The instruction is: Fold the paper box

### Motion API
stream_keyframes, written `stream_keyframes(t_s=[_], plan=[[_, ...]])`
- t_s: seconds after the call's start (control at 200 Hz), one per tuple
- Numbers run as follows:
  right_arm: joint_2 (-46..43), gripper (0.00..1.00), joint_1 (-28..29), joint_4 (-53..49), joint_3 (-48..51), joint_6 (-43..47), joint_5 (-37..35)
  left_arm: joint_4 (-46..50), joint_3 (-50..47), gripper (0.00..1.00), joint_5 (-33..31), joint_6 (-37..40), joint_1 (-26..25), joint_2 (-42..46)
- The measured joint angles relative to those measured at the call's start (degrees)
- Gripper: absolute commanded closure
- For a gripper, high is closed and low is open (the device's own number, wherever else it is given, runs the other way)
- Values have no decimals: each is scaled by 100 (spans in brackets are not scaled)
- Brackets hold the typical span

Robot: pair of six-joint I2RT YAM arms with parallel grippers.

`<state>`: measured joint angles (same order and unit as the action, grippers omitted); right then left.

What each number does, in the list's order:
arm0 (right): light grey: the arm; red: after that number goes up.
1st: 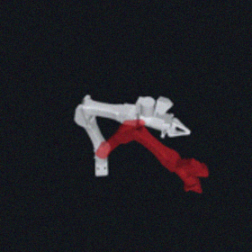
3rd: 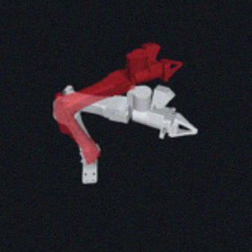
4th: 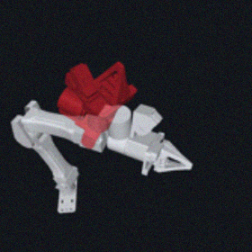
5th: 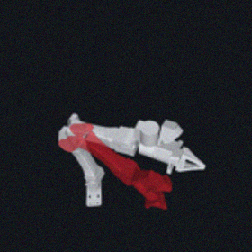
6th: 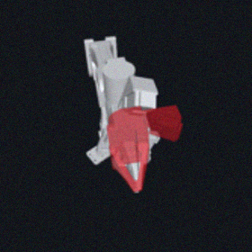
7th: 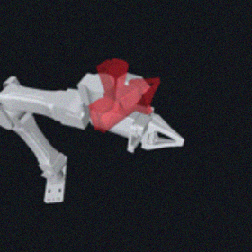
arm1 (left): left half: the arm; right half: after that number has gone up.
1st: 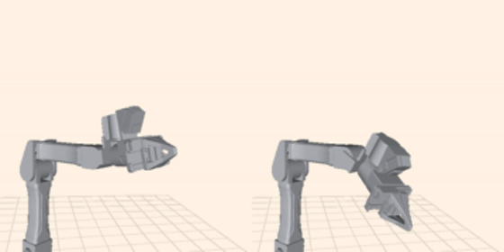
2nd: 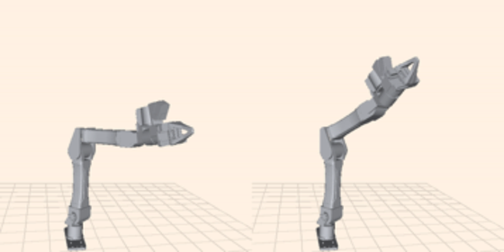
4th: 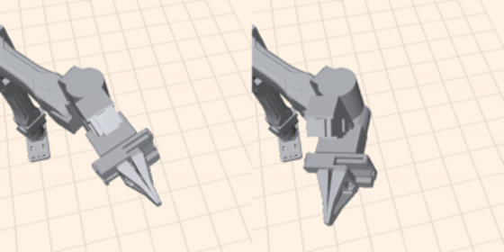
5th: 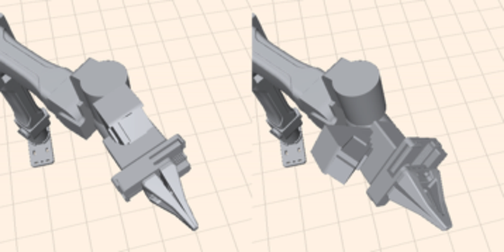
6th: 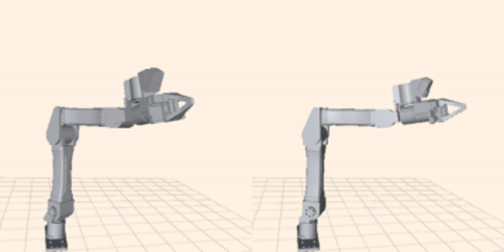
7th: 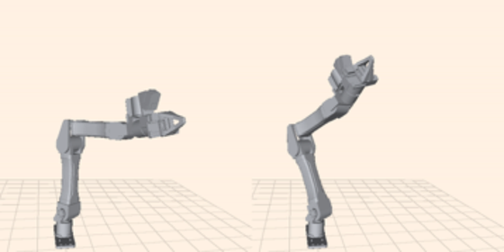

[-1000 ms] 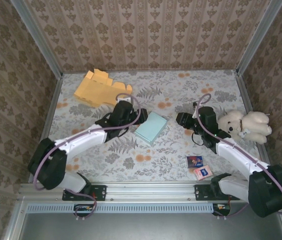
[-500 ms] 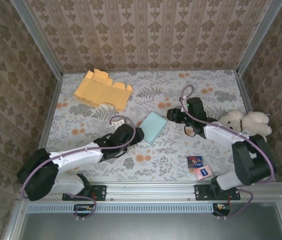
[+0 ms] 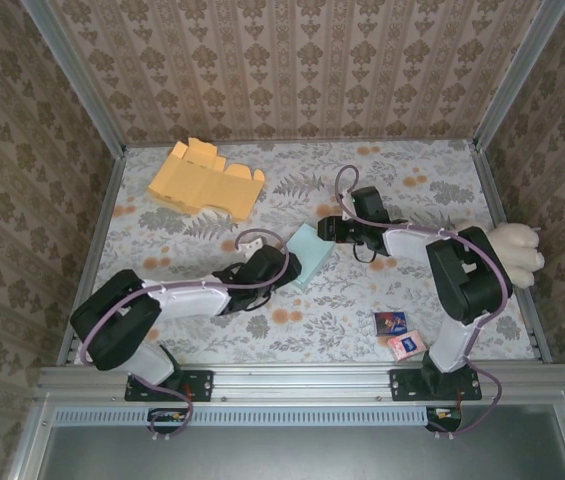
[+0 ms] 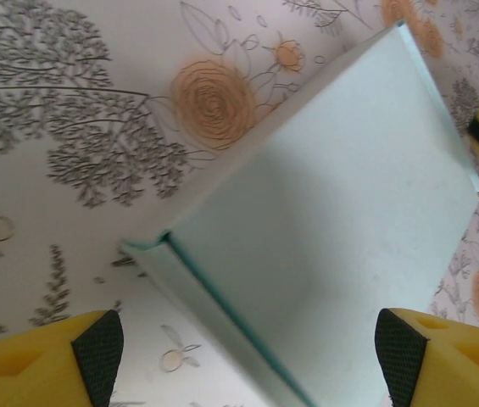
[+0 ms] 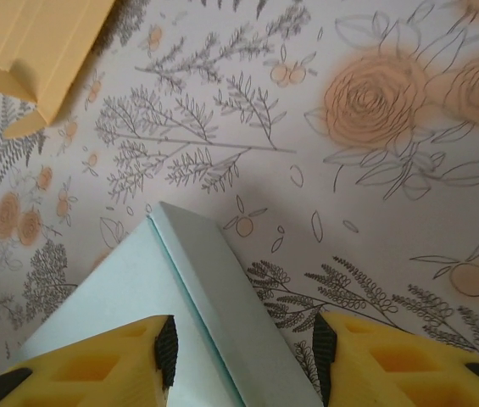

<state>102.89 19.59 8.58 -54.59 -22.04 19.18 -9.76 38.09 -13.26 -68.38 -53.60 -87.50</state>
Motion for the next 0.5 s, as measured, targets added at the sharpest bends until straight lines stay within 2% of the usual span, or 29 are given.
stream_keyframes(t_s=[0.28,0.5], plan=[[66,52,-2,83,59,-42,365,15,402,22,-52,31,17,-321],[-308,53,-50,149,444,-229,398,367,916,22,-214,293,90,-619]])
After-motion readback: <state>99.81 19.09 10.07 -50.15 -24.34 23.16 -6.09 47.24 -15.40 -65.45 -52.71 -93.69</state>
